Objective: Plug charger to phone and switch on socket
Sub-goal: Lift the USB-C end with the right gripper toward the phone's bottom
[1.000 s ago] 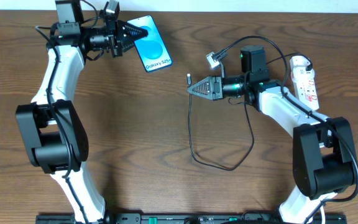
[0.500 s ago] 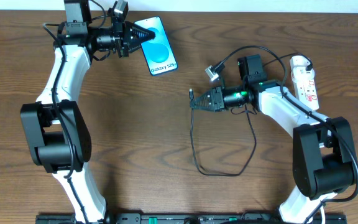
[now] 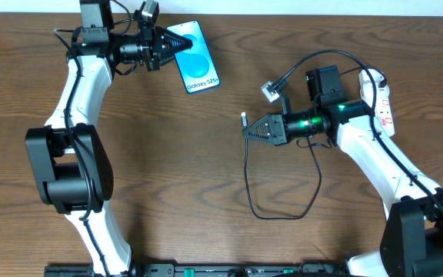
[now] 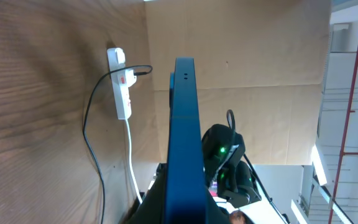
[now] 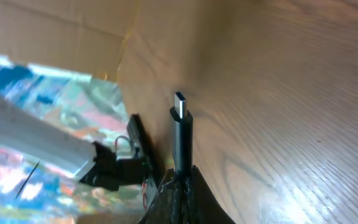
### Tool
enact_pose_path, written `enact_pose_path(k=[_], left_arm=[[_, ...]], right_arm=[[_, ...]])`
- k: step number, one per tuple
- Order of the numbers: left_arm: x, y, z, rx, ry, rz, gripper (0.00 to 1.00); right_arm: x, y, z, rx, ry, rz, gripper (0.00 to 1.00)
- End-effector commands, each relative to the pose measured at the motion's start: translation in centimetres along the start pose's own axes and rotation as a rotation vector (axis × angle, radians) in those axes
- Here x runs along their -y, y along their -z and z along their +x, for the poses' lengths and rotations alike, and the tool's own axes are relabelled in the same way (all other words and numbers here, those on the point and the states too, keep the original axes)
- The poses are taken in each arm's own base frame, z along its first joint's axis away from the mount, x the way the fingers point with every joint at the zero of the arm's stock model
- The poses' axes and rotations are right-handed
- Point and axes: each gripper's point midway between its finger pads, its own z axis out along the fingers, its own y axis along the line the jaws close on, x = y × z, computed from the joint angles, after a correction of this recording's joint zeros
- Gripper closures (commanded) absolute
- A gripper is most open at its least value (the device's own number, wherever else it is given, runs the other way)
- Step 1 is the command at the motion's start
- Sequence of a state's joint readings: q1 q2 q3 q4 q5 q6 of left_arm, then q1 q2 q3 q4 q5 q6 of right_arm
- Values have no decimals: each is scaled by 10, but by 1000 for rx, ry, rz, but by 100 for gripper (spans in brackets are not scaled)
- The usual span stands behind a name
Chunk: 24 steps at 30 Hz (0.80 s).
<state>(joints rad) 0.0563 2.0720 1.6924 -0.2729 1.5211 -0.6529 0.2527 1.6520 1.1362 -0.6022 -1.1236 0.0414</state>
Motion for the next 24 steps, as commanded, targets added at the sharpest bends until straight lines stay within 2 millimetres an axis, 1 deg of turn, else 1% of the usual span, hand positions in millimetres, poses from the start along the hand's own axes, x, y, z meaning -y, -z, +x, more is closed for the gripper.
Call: enact_pose_path(k=[1, 4, 8, 11, 15, 18, 20, 24], left_arm=[[15, 2, 7, -30, -36, 40, 93], [15, 2, 7, -30, -36, 40, 93], [15, 2, 7, -30, -36, 40, 93], [15, -3, 10, -41, -36, 41, 93], [17, -15, 16, -69, -38, 45, 93], [18, -22, 19, -85, -39, 47, 92], [18, -25, 21, -93, -39, 48, 93], [19, -29, 23, -102, -39, 50, 93]], right_arm=[[-20, -1, 1, -4, 132, -126, 99], [-25, -6, 1, -10, 157, -144, 99], [-41, -15, 0, -17, 225, -214, 99], [-49, -22, -3, -20, 237, -235, 99], [-54, -26, -12, -7, 238, -245, 99], [-54, -24, -18, 8, 234, -243, 99], [-48, -23, -20, 14, 218, -231, 99], [-38, -27, -19, 5, 174, -228, 99]])
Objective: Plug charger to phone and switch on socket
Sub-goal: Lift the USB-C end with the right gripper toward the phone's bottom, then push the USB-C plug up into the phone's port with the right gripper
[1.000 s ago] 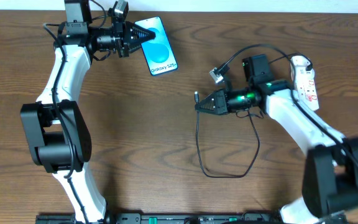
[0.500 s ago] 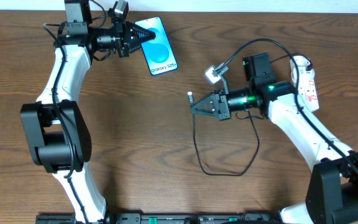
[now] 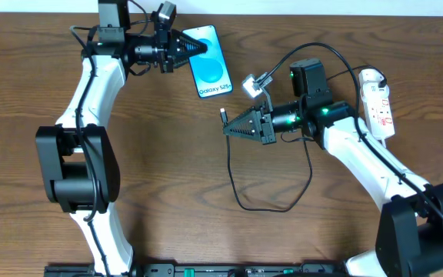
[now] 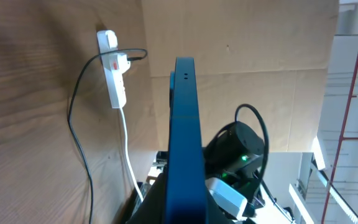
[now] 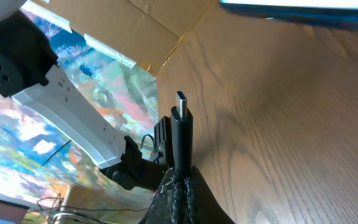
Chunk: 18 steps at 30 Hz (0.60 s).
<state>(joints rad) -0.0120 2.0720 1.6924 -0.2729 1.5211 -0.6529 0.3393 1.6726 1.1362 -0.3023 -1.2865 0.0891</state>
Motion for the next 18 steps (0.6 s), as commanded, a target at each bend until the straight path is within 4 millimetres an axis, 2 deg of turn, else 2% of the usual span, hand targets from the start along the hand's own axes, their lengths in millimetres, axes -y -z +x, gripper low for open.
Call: enact_pose_path(k=[1, 4, 9, 18], left_arm=[[15, -1, 9, -37, -36, 41, 93], [15, -2, 9, -41, -37, 42, 93], [15, -2, 9, -39, -43, 42, 93], [16, -4, 10, -45, -45, 42, 93]], right_arm=[[12, -2, 4, -8, -79, -17, 99], [17, -4, 4, -9, -111, -46, 99], [10, -1, 0, -4, -91, -152, 99], [17, 7, -3, 16, -111, -141, 99]])
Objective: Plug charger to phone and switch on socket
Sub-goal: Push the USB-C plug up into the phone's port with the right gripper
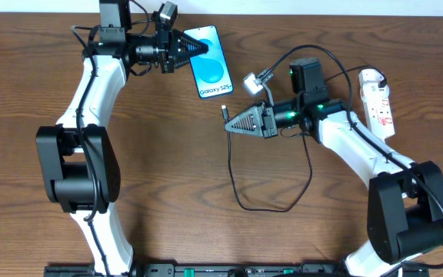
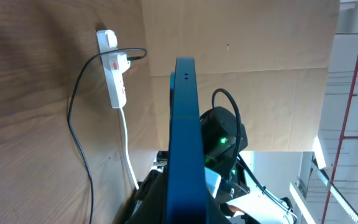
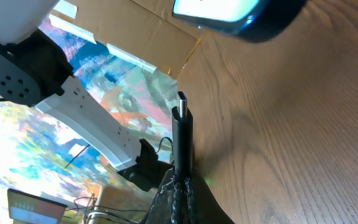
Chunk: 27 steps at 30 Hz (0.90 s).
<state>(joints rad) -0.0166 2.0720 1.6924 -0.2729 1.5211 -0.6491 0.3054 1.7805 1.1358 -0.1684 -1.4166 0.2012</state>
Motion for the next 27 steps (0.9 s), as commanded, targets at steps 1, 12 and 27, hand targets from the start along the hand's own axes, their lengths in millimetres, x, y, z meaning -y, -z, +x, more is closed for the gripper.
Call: enact_pose_path(k=[1, 12, 27], left_arm=[[16, -3, 10, -42, -41, 42, 93], [17, -18, 17, -76, -69, 48, 93], [17, -19, 17, -76, -88, 47, 93]], right_arm=[[-2, 4, -1, 2, -18, -31, 99], [-1, 4, -1, 2, -29, -30, 99], [5, 15, -6, 30, -40, -4, 99]])
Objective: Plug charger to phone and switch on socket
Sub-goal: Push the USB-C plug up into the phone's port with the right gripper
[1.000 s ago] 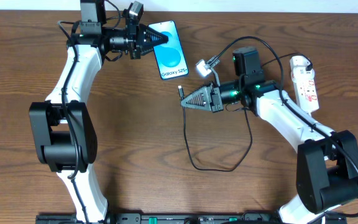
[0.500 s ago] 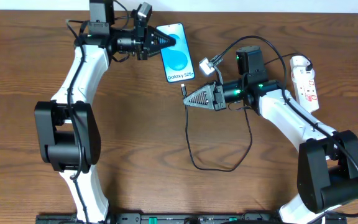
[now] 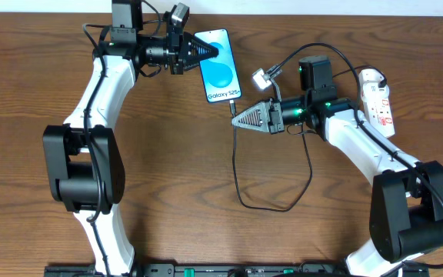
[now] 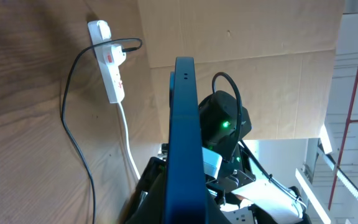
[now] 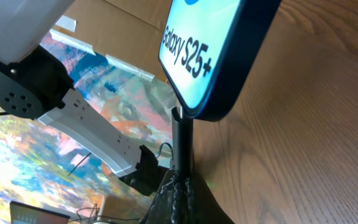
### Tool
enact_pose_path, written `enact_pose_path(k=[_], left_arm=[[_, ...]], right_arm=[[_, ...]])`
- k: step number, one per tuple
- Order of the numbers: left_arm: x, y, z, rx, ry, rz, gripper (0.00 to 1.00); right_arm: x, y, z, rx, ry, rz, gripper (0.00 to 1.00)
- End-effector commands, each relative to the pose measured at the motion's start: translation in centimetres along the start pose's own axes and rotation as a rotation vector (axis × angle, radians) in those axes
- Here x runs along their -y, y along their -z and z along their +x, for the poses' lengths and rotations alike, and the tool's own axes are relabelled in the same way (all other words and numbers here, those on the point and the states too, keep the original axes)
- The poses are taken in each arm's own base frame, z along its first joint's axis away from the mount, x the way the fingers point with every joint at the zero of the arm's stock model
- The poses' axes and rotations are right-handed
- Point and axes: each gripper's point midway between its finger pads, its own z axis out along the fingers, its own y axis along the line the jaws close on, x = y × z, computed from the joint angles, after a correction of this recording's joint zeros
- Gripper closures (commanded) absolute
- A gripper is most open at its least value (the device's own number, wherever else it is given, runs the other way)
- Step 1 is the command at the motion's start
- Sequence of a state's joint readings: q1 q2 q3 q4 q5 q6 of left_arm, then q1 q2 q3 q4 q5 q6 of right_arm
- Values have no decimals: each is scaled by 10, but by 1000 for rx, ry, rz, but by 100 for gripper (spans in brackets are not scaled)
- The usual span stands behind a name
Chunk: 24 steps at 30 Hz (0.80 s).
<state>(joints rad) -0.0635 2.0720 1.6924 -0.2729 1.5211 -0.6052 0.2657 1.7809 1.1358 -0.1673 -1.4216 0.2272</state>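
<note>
A blue phone with a lit "Galaxy S25+" screen is held off the table at the back centre by my left gripper, shut on its top end; it stands edge-on in the left wrist view. My right gripper is shut on the black charger plug, whose tip sits right at the phone's bottom edge; whether it is inserted cannot be told. The cable loops down and back to the white socket strip at the far right.
A small white adapter block hangs on the cable by my right arm. The socket strip has a red switch and a white lead running off the table's far side. Brown wooden table all round.
The phone has shifted right and slightly nearer. My right gripper with the plug has come up to it; the plug tip that stood free now meets the phone's bottom edge.
First the phone was held at the back left of centre and the plug was well to its right, apart. Then both grippers had closed the distance, phone farther right, plug farther left. Later the plug sat just below the phone's corner. Now plug tip and phone bottom meet.
</note>
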Motion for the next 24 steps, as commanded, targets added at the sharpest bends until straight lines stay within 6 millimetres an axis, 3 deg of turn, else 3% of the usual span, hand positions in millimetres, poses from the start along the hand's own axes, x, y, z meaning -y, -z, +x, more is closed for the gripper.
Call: enact_pose_path(k=[1, 24], left_arm=[[15, 1, 7, -29, -41, 40, 93], [14, 1, 6, -23, -45, 31, 93]], right_arm=[[0, 1, 0, -3, -11, -19, 99], [0, -11, 2, -21, -33, -6, 99]])
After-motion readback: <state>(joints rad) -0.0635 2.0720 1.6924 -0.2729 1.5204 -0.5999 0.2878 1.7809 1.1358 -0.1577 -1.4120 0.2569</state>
